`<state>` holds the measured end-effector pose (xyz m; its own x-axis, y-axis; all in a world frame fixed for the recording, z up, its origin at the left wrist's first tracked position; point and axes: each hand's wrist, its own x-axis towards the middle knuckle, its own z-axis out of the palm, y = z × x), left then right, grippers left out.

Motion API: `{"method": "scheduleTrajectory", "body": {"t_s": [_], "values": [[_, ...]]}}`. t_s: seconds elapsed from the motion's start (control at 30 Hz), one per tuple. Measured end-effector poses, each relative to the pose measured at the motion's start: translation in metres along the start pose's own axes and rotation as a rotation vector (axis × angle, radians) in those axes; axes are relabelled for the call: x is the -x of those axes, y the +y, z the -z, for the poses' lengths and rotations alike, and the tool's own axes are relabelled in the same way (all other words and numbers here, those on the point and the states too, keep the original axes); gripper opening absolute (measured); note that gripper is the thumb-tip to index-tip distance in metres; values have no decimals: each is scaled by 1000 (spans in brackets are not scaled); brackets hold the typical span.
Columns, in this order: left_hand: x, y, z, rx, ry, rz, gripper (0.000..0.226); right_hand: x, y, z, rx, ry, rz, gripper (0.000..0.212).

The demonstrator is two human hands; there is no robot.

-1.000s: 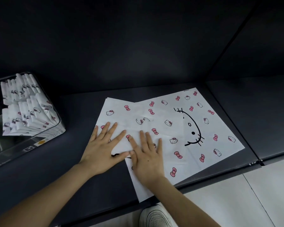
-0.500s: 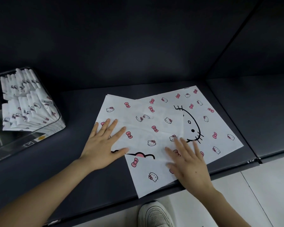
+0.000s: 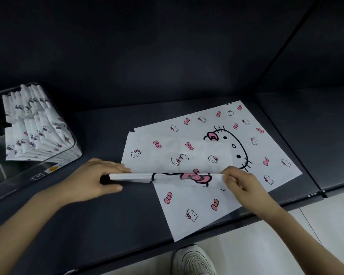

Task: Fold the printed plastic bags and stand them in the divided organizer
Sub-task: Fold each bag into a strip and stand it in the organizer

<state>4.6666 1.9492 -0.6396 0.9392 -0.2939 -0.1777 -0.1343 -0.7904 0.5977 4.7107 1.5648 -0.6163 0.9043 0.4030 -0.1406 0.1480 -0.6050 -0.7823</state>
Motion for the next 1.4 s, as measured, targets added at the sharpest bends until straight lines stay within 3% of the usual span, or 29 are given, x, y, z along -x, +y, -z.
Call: {"method": "scheduleTrajectory", "body": {"t_s": [0.13, 0.23, 0.3, 0.4, 0.47, 0.57, 0.67, 0.77, 0.87, 1.0, 1.07, 1.13, 1.23, 1.33, 1.4], "values": [[-12, 10, -13, 169, 248, 100, 12, -18, 4, 9, -192, -2, -169, 19], [-25, 11, -24, 270, 356, 240, 20, -22, 5, 20, -461, 7, -325, 6], [-33, 11, -27, 272, 379, 294, 17, -23, 7, 21, -567, 12, -376, 13], [-42, 10, -32, 192, 446, 329, 26, -28, 6, 13, -669, 167, -410, 12], [-47, 13, -33, 124, 490, 354, 27, -36, 4, 5, -595, 300, -445, 8], [-52, 14, -35, 24, 540, 371, 28, -49, 8, -4, -423, 436, -464, 35], [-59, 15, -36, -56, 558, 392, 29, -60, 10, -10, -388, 514, -516, 33], [-68, 13, -40, -165, 597, 433, 28, -66, 12, -15, -340, 572, -572, 23], [-73, 16, -47, -260, 638, 432, 21, -71, 12, -17, -261, 605, -608, 40], [-78, 26, -48, -491, 748, 400, 22, -74, 7, -17, -158, 613, -666, 46], [-83, 38, -51, -582, 714, 171, 37, -75, 7, -17, -122, 614, -666, 52], [-88, 51, -61, -574, 496, -39, 45, -76, 8, -16, -95, 614, -662, 53], [-94, 57, -77, -450, 254, 66, 76, -77, 12, -17, -96, 615, -650, 53], [-96, 52, -86, -448, 247, 119, 84, -78, 16, -17, -111, 623, -651, 52], [-96, 55, -84, -458, 230, 144, 85, -77, 12, -16, -92, 601, -639, 31]]}}
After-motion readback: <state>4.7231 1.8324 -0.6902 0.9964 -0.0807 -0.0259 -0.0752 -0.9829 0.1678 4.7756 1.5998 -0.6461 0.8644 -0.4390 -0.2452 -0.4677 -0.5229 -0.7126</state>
